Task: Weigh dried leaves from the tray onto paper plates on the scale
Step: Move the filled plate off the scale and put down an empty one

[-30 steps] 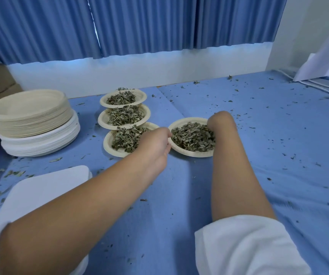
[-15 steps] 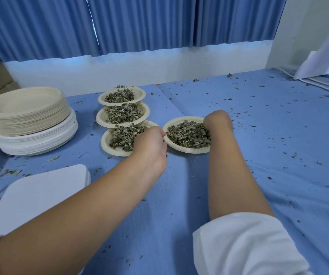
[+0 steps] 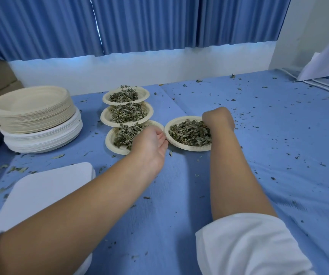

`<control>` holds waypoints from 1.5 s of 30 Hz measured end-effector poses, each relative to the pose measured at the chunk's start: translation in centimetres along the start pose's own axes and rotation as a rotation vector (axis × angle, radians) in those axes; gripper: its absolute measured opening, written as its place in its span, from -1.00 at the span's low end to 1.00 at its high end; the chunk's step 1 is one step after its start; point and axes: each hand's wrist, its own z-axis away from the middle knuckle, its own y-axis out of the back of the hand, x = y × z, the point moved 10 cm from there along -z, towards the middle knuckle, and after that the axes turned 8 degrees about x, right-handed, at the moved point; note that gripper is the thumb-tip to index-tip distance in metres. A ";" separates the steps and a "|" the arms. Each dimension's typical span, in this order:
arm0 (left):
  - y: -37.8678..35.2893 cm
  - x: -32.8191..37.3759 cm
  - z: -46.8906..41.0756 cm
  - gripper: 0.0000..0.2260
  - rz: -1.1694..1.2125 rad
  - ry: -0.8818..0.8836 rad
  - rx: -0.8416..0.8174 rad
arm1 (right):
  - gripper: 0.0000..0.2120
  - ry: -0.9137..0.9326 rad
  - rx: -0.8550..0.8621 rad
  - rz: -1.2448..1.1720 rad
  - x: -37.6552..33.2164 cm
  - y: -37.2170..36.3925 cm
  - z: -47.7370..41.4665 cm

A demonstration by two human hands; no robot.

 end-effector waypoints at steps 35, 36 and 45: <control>28.2 13.2 4.1 -0.67 0.458 -0.074 0.188 | -0.71 1.301 -0.157 0.333 -27.3 -19.3 31.4; 28.4 13.1 4.0 -0.68 0.451 -0.070 0.196 | -0.73 1.346 -0.136 0.439 -27.4 -19.9 31.4; 28.7 12.9 4.0 -0.72 0.407 -0.020 0.190 | -0.77 1.390 -0.240 0.420 -28.3 -20.2 30.9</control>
